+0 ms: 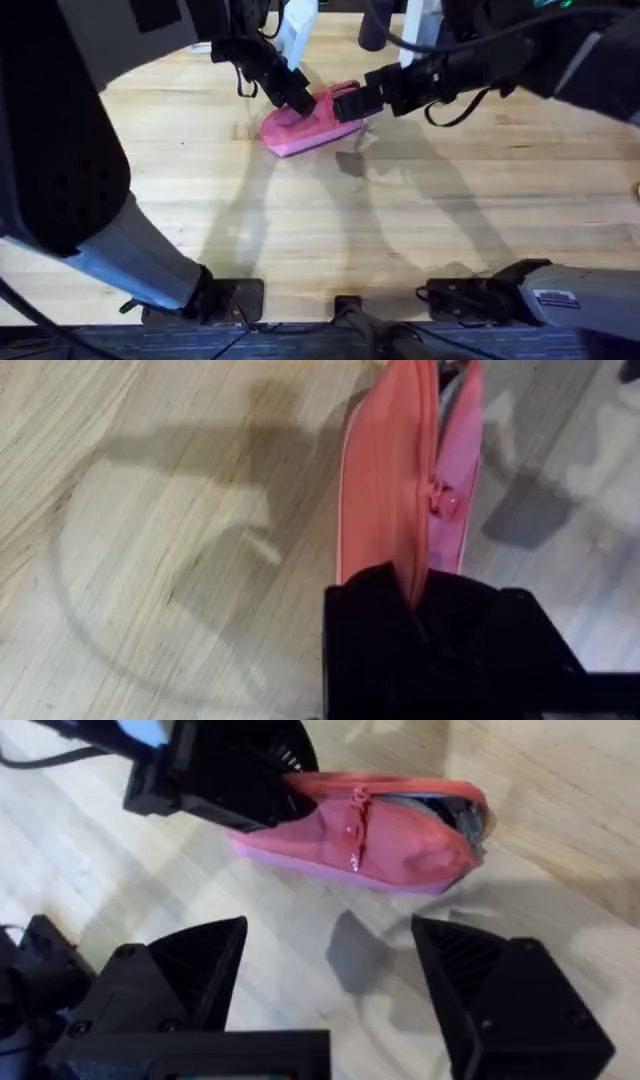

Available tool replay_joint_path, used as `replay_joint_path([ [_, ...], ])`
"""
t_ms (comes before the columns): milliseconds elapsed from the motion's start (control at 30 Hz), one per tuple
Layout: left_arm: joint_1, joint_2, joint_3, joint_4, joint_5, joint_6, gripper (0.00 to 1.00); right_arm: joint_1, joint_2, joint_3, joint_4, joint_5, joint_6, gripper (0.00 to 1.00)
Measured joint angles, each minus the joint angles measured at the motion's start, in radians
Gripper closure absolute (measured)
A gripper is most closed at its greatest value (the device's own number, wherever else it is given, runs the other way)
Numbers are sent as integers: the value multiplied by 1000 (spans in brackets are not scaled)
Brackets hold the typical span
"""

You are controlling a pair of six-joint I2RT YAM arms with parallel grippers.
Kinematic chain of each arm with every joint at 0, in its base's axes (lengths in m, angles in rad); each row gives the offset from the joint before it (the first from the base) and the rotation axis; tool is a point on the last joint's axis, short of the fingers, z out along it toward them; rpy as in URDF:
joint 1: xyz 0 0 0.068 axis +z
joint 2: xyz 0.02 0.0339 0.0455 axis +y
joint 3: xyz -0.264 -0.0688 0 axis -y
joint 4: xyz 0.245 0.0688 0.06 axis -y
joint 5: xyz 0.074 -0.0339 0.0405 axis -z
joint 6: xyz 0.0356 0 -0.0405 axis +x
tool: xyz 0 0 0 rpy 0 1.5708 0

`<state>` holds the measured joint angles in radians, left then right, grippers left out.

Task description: Unzip the bag, pick up the pens from the table one at a time and place them inside, then zip the bag closed.

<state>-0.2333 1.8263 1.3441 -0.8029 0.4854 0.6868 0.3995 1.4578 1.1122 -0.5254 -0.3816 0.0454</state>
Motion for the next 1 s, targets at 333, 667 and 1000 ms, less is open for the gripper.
replay_joint_path([
  [333, 0, 0, 0, 0, 0, 0, 957, 32, 0, -129, 206, 59, 113, 5],
  [667, 0, 0, 0, 0, 0, 0, 957, 49, 2, -173, 329, 154, 231, 5],
  [1000, 0, 0, 0, 0, 0, 0, 957, 54, 80, -176, 407, 165, 307, 5],
])
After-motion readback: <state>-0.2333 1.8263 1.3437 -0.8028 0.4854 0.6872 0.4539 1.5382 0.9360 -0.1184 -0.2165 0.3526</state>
